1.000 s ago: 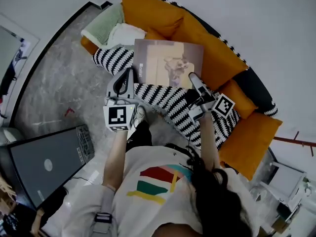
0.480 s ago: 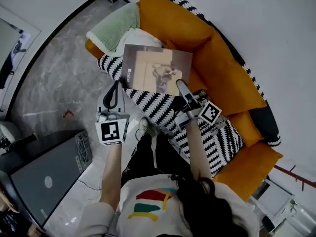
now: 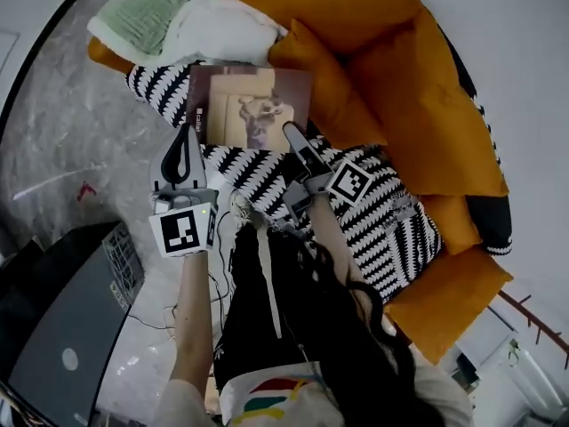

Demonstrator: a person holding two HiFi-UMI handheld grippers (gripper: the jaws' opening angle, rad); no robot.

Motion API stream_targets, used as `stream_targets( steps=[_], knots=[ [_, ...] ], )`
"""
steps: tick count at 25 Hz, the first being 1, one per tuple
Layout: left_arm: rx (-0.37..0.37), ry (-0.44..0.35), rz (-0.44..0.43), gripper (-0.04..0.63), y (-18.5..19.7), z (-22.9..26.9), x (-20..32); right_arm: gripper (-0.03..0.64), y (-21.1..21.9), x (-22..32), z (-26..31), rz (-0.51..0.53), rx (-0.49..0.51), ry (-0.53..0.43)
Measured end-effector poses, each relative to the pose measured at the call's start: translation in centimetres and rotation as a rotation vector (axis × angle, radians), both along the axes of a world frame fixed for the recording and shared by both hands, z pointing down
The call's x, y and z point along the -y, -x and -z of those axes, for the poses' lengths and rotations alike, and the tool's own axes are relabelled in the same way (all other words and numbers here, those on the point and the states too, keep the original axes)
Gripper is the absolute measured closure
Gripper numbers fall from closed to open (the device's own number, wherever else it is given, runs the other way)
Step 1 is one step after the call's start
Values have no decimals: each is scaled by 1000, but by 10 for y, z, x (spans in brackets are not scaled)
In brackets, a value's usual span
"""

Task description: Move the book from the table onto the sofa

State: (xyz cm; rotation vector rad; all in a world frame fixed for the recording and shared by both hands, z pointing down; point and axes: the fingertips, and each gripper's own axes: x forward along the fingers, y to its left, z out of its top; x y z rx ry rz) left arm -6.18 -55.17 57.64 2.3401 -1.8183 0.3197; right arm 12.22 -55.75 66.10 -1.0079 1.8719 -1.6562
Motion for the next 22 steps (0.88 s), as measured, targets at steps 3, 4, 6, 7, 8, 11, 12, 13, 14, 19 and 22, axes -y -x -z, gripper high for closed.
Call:
stream_targets(
  steps=[3,4,6,7,8,11,12,13,14,19,22],
  knots=[
    [-20,35,-16,588,-15,-35,-5,463,2,-6,-45,0,-27,66],
    [-25,51,-21,588,-19,-45,-8,463,1,-8,-58,2,-39,90],
    [-25,79,-31,588,-26,-62,-14,463,3,-13,-81,11,-65,127],
    [-24,87,-36,588,-28,-69,-15,463,4,-14,-91,19,-81,145],
    [-24,91,-39,588,-29,-75,-16,463,6,-16,-100,27,-97,169],
    [-22,86,-34,588,-27,-85,-17,463,15,-20,-121,40,-103,235],
    [-21,89,-31,588,-25,-87,-17,463,19,-18,-125,43,-89,233],
    [-22,93,-29,588,-24,-88,-17,463,22,-16,-128,47,-84,231],
    [-21,95,-28,588,-23,-88,-18,463,23,-15,-133,50,-91,235],
    [-10,84,-27,588,-16,-85,-17,463,17,-8,-144,32,-128,260],
    [-18,85,-19,588,-11,-88,-20,462,14,-6,-151,10,-174,278]
  ],
)
